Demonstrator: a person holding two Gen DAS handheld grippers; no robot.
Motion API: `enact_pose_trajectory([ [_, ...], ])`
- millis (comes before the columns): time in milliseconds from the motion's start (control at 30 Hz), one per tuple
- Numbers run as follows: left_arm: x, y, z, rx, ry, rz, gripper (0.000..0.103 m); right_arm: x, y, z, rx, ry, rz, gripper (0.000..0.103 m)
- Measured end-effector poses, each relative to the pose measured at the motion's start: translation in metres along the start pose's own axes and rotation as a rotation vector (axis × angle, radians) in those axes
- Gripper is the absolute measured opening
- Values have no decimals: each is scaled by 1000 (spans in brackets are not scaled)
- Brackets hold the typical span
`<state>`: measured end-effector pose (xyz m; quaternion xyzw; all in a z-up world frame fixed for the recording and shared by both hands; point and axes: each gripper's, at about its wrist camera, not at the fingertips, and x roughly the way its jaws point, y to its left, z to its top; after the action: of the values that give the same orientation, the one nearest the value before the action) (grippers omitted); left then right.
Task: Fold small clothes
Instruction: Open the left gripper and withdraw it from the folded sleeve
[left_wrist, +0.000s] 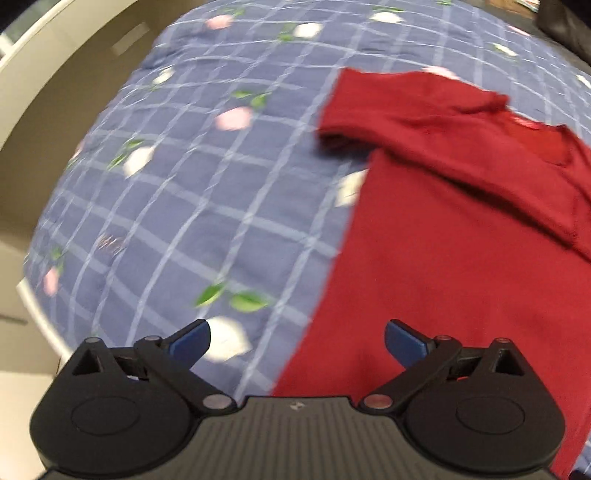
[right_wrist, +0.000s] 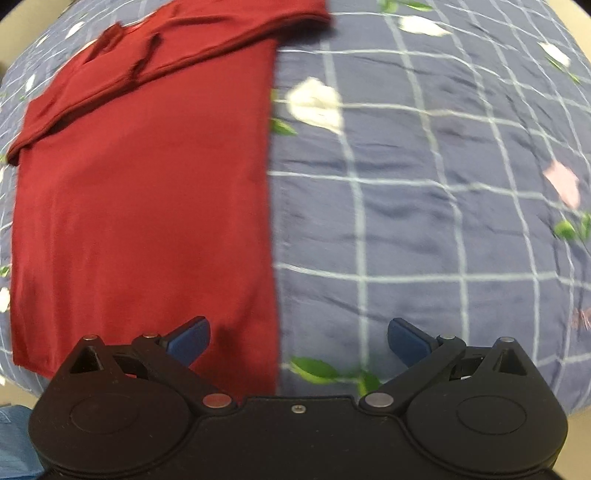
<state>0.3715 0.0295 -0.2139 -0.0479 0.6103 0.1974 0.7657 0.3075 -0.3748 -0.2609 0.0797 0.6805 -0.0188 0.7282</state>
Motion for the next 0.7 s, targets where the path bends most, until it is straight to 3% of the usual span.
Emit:
enact_pose_trajectory([
  [233,6,24,-33,12,80,42,102,12,39,-9,-95,40,-9,102],
  [400,18,23,-49,75,118,39,102,25,57,-26,-167,136,-94,102],
  [700,11,38,-67,188,95,-1,102,4,75,-60,-129,76,-149,102],
])
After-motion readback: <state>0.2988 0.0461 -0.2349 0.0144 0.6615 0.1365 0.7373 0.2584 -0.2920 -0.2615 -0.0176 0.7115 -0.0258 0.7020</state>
